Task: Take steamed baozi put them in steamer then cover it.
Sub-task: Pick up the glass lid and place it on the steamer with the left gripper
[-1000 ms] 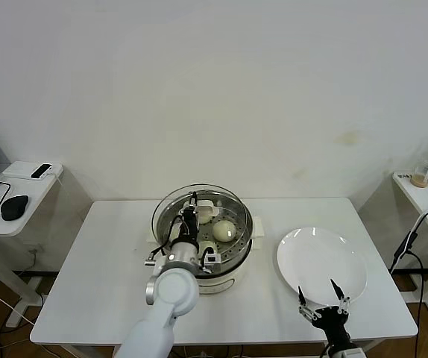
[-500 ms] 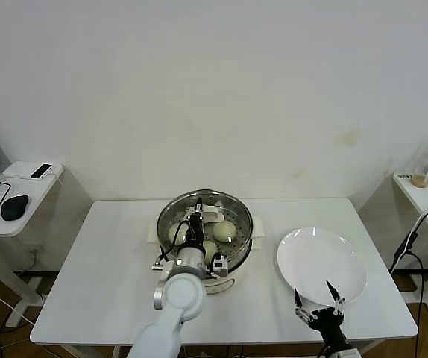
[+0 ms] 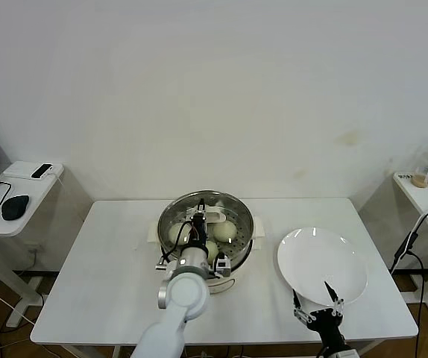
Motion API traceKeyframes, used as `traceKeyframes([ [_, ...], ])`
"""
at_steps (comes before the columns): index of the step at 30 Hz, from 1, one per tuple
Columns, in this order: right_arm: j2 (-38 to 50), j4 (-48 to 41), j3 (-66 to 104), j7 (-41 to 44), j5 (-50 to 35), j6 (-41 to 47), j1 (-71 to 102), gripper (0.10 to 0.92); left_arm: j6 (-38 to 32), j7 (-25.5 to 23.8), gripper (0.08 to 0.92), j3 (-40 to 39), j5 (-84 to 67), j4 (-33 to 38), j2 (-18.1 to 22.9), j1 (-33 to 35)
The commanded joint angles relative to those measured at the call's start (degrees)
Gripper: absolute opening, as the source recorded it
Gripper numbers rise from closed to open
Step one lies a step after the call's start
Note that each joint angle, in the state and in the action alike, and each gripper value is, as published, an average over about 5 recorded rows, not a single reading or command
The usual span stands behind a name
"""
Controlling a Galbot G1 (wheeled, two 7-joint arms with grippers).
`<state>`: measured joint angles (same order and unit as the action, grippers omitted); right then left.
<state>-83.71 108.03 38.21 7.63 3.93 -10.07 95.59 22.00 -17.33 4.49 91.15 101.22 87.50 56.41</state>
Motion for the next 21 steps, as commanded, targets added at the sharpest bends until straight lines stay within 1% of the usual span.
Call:
traceKeyframes([
  [1, 0.0, -0.1, -0.1, 0.1, 0.1, 0.0, 0.0, 0.823, -0.1, 0.2, 0.146, -0.2, -0.4, 0.2, 0.3, 0.5],
  [3, 0.1, -0.2, -0.1, 0.1, 0.1, 0.0, 0.0, 0.823, -0.1, 0.3, 0.167, -0.2, -0.8, 0.9, 0.1, 0.8],
  [5, 0.1, -0.2, -0.2, 0.1, 0.2, 0.0, 0.0, 0.823, -0.2, 0.4, 0.214, -0.2, -1.6, 2.1, -0.3, 1.2],
  [10, 0.2, -0.4, -0.3, 0.1, 0.6, -0.2, -0.1, 0.823, -0.9, 1.5, 0.361, -0.5, -4.5, 6.3, -2.3, 3.2],
  [15, 0.2, -0.5, -0.4, 0.1, 0.8, -0.3, 0.0, 0.823, -1.8, 2.7, 0.499, -0.2, -7.2, 11.7, -5.2, 7.2],
  [21, 0.5, -0.5, -0.4, 0.1, 0.6, -0.2, 0.2, 0.823, -4.4, 6.3, 0.673, 1.8, -14.3, 19.1, -9.5, 13.8],
])
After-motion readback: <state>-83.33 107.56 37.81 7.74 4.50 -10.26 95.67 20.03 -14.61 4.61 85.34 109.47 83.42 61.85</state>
